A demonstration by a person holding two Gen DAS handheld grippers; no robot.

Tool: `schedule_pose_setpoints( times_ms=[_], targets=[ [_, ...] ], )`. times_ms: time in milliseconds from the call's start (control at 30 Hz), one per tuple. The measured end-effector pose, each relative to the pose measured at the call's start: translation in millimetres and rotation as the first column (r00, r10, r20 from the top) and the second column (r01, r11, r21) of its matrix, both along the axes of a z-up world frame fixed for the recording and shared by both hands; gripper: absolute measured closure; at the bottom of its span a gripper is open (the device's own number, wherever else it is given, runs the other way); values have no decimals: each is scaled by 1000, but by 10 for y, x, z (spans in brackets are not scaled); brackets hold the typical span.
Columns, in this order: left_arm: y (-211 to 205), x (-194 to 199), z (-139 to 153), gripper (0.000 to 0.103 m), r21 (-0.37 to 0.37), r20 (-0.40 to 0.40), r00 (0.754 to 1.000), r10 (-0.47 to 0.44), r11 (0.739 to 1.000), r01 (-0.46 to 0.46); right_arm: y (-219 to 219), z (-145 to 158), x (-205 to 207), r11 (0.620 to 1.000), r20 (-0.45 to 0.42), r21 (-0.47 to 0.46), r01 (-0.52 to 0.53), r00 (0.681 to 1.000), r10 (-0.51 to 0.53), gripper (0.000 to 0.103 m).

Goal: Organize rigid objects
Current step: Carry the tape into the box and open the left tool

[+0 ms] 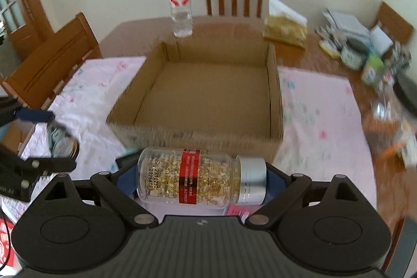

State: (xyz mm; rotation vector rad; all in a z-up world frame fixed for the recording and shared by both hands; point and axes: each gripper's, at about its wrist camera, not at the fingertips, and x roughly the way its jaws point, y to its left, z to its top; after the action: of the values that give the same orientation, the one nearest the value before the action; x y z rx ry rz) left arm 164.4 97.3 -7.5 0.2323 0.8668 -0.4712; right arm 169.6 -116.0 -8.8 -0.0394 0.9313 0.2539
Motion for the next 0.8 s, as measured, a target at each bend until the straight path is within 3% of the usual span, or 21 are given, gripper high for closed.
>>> schedule_pose_setpoints(
  times_ms=[267,633,800],
  targets=[
    [-318,661,40,13,-26,39,997,60,998,-59,-220,89,427,998,45,7,-59,997,59,6],
    [-646,1452,-440,13,1,-42,990,132,991,-132,-431,19,755,997,25,9,-74,997,74,6],
    [-697,1708,-610,13,31,-41,983,179,984,-178,-474,-46,867,998,14,7,-64,998,64,6]
  ],
)
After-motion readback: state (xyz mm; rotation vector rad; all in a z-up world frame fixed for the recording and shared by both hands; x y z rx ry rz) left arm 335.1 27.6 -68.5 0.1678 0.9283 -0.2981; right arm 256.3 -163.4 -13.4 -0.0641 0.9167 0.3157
